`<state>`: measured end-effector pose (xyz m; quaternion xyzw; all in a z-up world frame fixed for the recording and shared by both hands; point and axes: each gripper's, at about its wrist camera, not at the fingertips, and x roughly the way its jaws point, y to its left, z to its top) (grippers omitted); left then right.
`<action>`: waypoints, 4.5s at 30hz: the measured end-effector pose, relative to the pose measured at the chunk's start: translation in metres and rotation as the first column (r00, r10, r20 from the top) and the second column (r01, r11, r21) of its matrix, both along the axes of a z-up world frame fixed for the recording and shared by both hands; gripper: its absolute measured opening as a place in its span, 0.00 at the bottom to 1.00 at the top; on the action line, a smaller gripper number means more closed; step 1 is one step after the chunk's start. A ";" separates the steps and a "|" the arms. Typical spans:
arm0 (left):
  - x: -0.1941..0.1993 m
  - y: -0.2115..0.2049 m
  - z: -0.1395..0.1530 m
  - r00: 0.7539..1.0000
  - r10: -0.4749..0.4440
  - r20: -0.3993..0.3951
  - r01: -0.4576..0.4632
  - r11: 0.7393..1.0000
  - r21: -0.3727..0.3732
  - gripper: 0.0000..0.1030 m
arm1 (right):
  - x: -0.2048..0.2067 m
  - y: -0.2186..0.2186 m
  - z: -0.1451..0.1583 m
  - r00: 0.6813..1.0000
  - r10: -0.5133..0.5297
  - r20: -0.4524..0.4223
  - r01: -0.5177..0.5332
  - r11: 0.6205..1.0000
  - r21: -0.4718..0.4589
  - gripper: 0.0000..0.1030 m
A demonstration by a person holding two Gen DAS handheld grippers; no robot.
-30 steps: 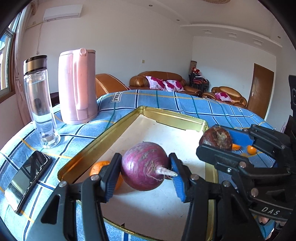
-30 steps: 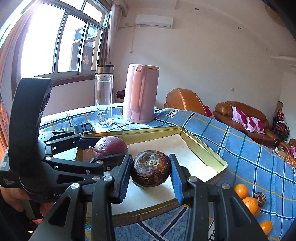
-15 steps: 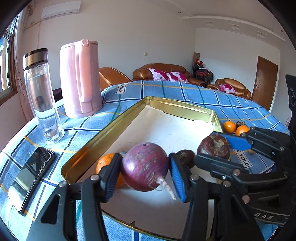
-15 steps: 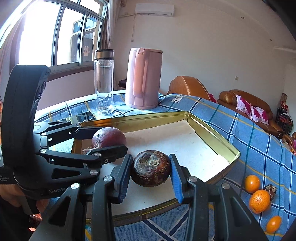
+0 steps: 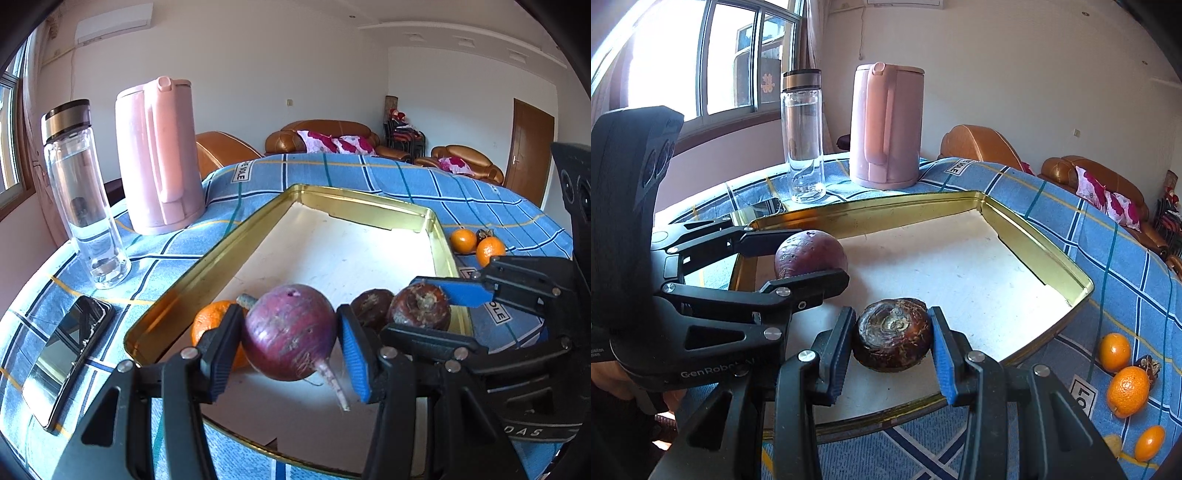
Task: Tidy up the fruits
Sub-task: 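Lower the red onion with the left tool while the right tool lowers the brown fruit into the tray, then open both tools to release the fruits and move toward the loose fruits, then grasp the small yellow fruit with the left tool while the right tool grasps a mandarin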
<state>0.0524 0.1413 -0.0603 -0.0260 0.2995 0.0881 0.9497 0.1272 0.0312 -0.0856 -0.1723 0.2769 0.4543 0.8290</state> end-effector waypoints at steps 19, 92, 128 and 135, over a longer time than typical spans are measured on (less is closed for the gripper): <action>-0.008 0.002 0.006 0.999 0.033 0.016 -0.033 0.999 0.029 0.63 | -0.001 -0.003 0.001 1.000 -0.002 -0.001 0.002 1.000 0.013 0.54; 0.134 -0.224 -0.024 0.839 -0.480 -0.256 0.471 0.876 -0.102 0.29 | 0.110 -0.235 -0.006 0.789 -0.602 -0.123 0.606 0.796 -0.014 0.42; 0.104 -0.191 0.009 0.933 -0.359 0.007 0.359 0.931 -0.067 0.29 | 0.083 -0.229 0.010 0.869 -0.493 -0.036 0.494 0.864 0.098 0.42; 0.097 -0.188 0.013 0.938 -0.343 0.043 0.345 0.936 -0.063 0.29 | 0.078 -0.229 0.013 0.875 -0.483 -0.016 0.481 0.868 0.122 0.42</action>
